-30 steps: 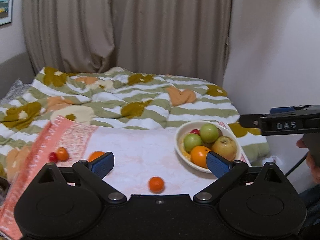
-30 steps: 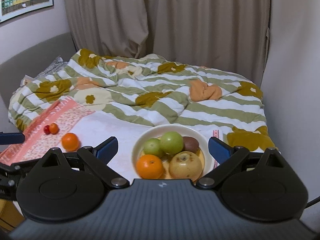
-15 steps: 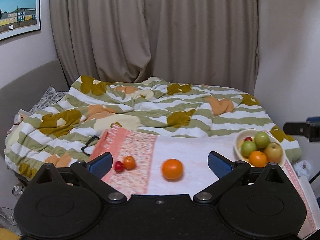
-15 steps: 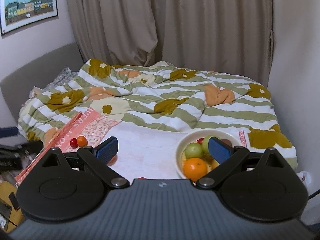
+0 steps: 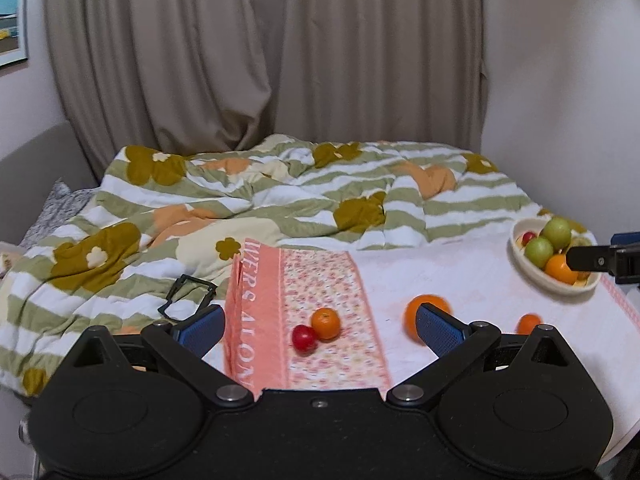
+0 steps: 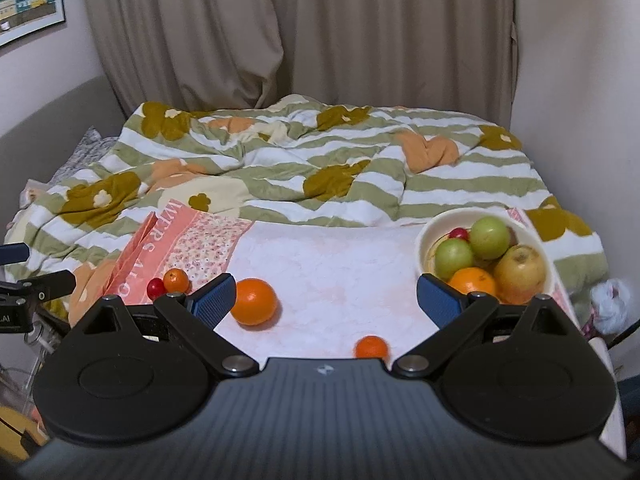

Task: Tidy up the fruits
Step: 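Withdraw both tools from the bowl toward the remaining fruits, then grasp the red tomato with the left tool while the right tool grasps an orange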

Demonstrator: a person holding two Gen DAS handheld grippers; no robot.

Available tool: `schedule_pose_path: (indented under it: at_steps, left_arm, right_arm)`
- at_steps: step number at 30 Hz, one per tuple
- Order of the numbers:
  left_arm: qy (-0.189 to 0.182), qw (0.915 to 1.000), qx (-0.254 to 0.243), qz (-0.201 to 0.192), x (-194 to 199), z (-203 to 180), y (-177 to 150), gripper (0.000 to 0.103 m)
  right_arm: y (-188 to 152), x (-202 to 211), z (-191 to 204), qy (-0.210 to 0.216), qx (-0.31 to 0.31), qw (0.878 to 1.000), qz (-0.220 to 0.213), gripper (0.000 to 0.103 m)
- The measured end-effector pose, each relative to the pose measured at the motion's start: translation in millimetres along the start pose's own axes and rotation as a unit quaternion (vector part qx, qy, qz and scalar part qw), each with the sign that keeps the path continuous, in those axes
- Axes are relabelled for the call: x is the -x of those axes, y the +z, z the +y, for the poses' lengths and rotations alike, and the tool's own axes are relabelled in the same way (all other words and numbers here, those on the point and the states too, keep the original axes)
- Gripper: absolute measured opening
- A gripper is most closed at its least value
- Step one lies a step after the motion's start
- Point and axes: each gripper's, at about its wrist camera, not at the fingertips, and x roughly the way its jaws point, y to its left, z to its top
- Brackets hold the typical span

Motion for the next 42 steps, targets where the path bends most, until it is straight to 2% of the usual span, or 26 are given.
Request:
schedule_pose_path:
  at_steps: [3, 11, 18, 24, 28, 32, 33, 37, 39, 42]
  left_arm:
    - [-0.013, 0.9996, -0.012, 0.020, -23, 19, -2, 0.103]
    - [-0.036, 0.9973, -0.029, 0.058, -81, 45, -7, 0.102]
    - [-0.042, 0.9943, -0.048, 0.085, -121, 46, -8, 0.100]
    - [-0.059, 0.9887, -0.073, 0.117, -148, 39, -12, 0.092]
    - [-0.069, 0.9844, -0.090, 0.135, -164, 34, -16, 0.077]
    - [-0.077, 0.9810, -0.099, 0.147, -174, 31, -21, 0.069]
    - [-0.080, 0.9803, -0.100, 0.151, -176, 31, -22, 0.058]
    - [-0.089, 0.9781, -0.101, 0.159, -181, 32, -24, 0.041]
    - [-0.094, 0.9769, -0.102, 0.162, -183, 32, -26, 0.035]
    - [-0.095, 0.9774, -0.102, 0.159, -183, 32, -27, 0.034]
  right_arm:
    - [-4, -19, 16, -0.006, 0.009, 1.000, 0.001, 0.103]
    - [-12, -81, 40, -0.010, 0.022, 0.999, 0.042, 0.103]
    - [-15, -124, 50, 0.006, 0.017, 0.997, 0.073, 0.103]
    - [-14, -145, 56, 0.011, 0.031, 0.996, 0.085, 0.103]
    - [-16, -154, 59, 0.014, 0.036, 0.995, 0.094, 0.103]
    - [-17, -161, 61, 0.017, 0.040, 0.994, 0.101, 0.103]
    - [-18, -162, 61, 0.017, 0.041, 0.994, 0.103, 0.103]
    - [-20, -168, 62, 0.021, 0.040, 0.993, 0.111, 0.103]
    - [-21, -169, 64, 0.022, 0.039, 0.993, 0.112, 0.103]
    - [-24, -171, 70, 0.024, 0.046, 0.992, 0.116, 0.103]
